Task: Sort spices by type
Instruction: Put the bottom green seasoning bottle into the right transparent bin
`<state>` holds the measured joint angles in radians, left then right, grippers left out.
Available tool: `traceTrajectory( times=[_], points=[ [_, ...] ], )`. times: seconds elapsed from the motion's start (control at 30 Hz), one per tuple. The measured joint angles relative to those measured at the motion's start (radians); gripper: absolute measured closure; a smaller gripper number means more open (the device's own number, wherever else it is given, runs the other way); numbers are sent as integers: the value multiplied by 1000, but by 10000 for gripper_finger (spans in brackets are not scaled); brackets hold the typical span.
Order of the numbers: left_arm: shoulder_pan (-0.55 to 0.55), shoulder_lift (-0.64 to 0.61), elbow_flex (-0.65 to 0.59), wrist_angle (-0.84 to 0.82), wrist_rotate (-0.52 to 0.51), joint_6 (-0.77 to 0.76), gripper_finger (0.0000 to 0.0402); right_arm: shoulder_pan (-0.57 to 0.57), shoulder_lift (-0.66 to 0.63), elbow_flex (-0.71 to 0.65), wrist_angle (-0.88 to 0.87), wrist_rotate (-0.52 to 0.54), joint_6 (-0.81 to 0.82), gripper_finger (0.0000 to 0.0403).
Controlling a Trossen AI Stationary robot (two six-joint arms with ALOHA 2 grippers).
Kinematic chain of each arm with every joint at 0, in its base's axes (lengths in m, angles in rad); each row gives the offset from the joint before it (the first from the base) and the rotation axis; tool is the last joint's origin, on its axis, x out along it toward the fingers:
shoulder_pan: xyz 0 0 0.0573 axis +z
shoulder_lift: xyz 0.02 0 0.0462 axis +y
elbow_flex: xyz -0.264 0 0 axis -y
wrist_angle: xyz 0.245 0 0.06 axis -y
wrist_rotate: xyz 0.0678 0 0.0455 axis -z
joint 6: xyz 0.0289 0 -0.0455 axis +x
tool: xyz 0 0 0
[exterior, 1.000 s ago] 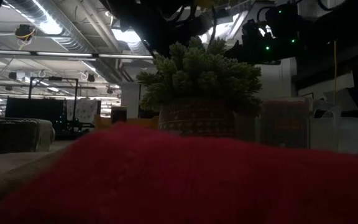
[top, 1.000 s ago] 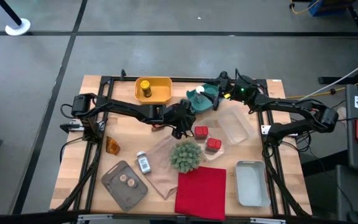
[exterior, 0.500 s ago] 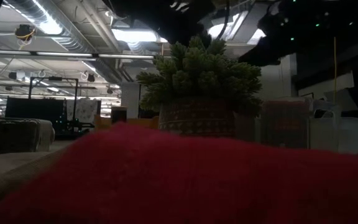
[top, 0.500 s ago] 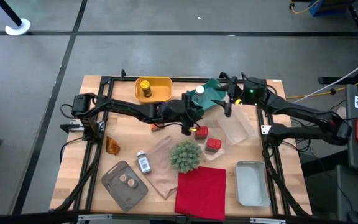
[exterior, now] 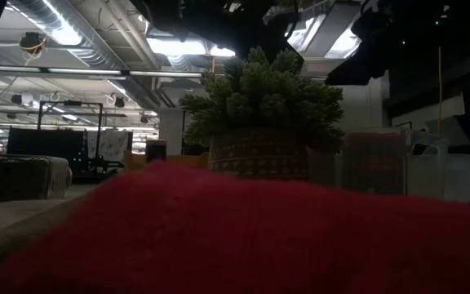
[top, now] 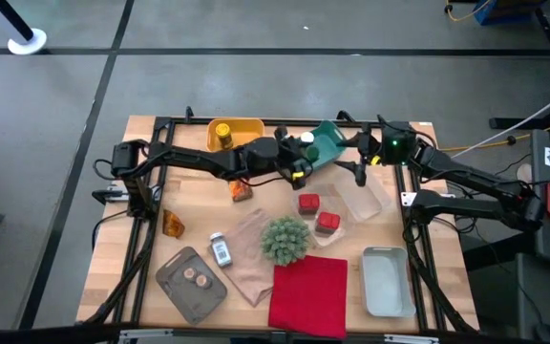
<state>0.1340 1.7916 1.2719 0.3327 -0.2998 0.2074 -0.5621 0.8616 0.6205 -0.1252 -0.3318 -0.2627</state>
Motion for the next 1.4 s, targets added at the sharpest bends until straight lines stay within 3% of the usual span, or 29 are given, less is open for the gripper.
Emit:
traceTrajectory(
  times=[0.17,0.37,0.57,0.73,1.0,1.2,1.4],
  points=[
    [19,0,0,37,14,-110,206,0,8,0,15,-85,1,133],
    [25,0,0,65,52,-194,206,0,54,0,113,-83,24,133],
    [20,0,0,79,54,-200,206,0,121,0,219,-91,27,133],
    [21,0,0,79,54,-201,206,4,176,0,286,-175,27,133],
    [20,0,0,77,55,-209,206,97,237,0,391,-65,-5,133],
    [21,0,0,78,57,-212,206,171,243,0,444,80,-37,133],
    [16,0,0,90,89,-212,206,198,243,0,446,104,-42,133]
  ],
)
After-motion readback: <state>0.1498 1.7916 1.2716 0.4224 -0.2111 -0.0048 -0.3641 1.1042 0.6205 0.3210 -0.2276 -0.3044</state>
